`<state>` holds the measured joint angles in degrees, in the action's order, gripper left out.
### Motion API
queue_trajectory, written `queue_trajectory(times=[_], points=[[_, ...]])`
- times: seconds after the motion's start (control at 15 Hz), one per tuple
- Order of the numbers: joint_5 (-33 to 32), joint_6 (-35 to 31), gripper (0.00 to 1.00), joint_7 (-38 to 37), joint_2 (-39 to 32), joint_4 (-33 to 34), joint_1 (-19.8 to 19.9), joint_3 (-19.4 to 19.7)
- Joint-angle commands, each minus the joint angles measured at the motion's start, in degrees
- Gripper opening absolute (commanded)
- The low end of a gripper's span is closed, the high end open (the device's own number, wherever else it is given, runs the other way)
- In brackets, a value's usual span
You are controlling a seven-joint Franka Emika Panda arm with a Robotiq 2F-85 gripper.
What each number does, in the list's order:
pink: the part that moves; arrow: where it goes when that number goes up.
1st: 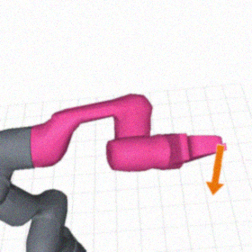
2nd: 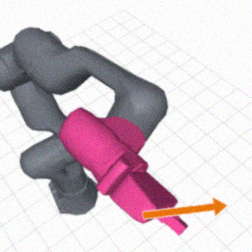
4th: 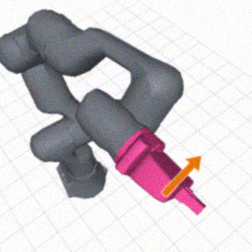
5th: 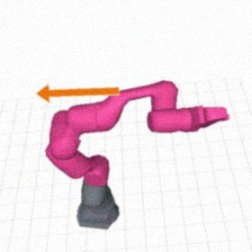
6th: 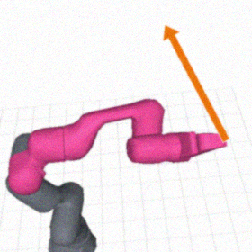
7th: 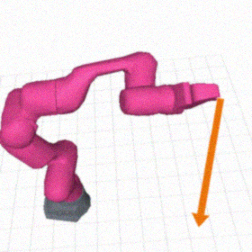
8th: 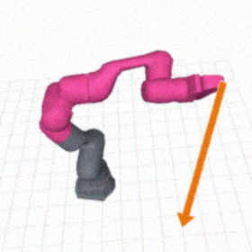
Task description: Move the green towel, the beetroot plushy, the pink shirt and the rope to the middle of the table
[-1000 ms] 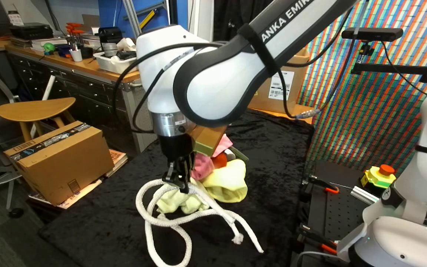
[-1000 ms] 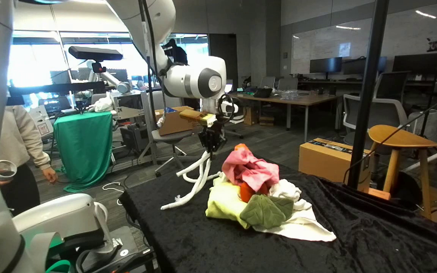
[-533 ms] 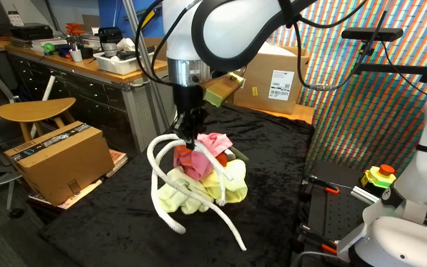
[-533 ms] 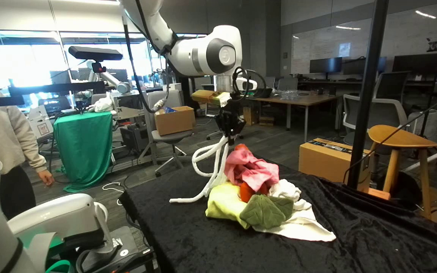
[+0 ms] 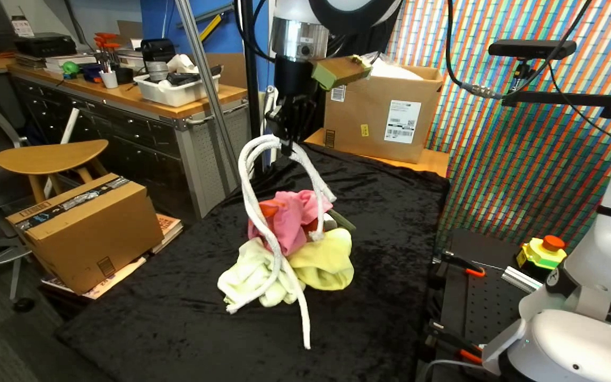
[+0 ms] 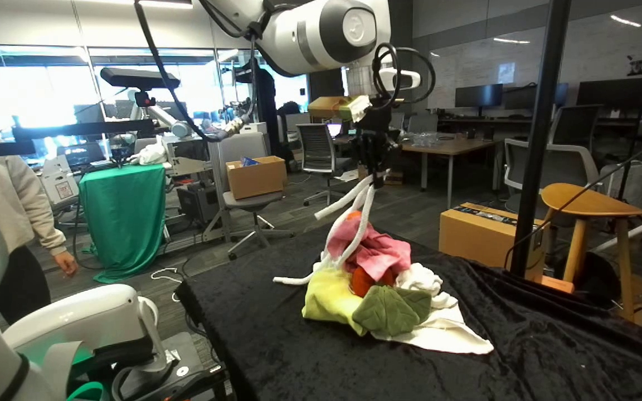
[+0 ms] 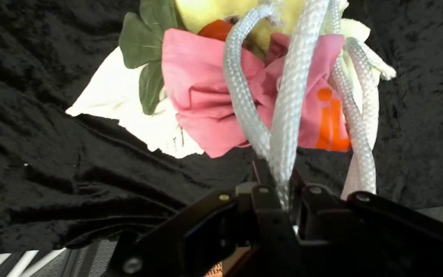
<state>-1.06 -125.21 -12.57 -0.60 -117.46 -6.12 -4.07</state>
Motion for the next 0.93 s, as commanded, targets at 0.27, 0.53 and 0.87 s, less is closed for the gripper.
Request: queue_trajectory(times=[0.27,0.53,0.87], points=[[-0.95,-0.4,0.07,-0.19,2.17,-1.3,2.01,0.54],[-1.78,-0.53,0.08,-0.54,1.14,-2.61,1.63,-0.05],[-1.7,-0.61,0.37,-0.68,0.18,-3.34,1.61,-0.16]])
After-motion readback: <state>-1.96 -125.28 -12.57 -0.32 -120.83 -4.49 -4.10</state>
